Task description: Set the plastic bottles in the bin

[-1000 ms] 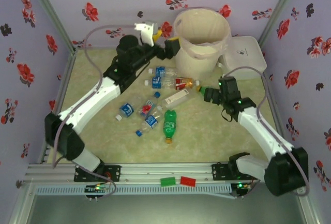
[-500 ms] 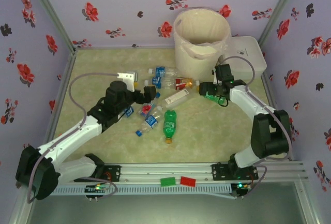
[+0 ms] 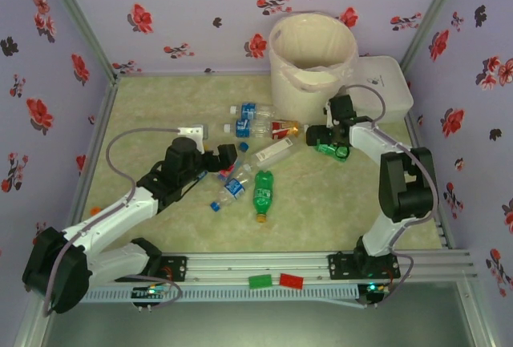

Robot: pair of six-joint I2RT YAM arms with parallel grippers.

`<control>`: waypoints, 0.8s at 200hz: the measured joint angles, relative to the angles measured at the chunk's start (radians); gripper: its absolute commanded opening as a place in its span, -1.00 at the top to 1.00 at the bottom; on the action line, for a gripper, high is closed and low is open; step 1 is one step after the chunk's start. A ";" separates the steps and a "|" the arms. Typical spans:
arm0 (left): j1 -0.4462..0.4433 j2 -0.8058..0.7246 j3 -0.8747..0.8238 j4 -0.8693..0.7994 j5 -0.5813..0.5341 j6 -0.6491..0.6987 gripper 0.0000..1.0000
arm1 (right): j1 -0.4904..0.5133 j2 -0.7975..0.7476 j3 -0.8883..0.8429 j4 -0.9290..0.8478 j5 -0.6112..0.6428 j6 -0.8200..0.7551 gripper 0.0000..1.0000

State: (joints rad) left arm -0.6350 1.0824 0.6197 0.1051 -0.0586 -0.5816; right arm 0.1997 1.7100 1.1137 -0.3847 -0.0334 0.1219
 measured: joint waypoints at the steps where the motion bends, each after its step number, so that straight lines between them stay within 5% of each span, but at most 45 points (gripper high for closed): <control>1: 0.000 0.000 0.000 0.000 0.000 0.000 -1.00 | 0.000 0.000 0.000 -0.001 -0.001 0.000 -0.99; 160: 0.007 0.040 0.000 0.044 -0.002 -0.042 -1.00 | 0.006 -0.091 -0.089 -0.090 0.048 0.069 -0.92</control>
State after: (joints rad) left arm -0.6281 1.1225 0.6197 0.1493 -0.0608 -0.6231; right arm 0.2054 1.6188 1.0245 -0.4744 0.0147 0.1913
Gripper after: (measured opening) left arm 0.998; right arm 0.968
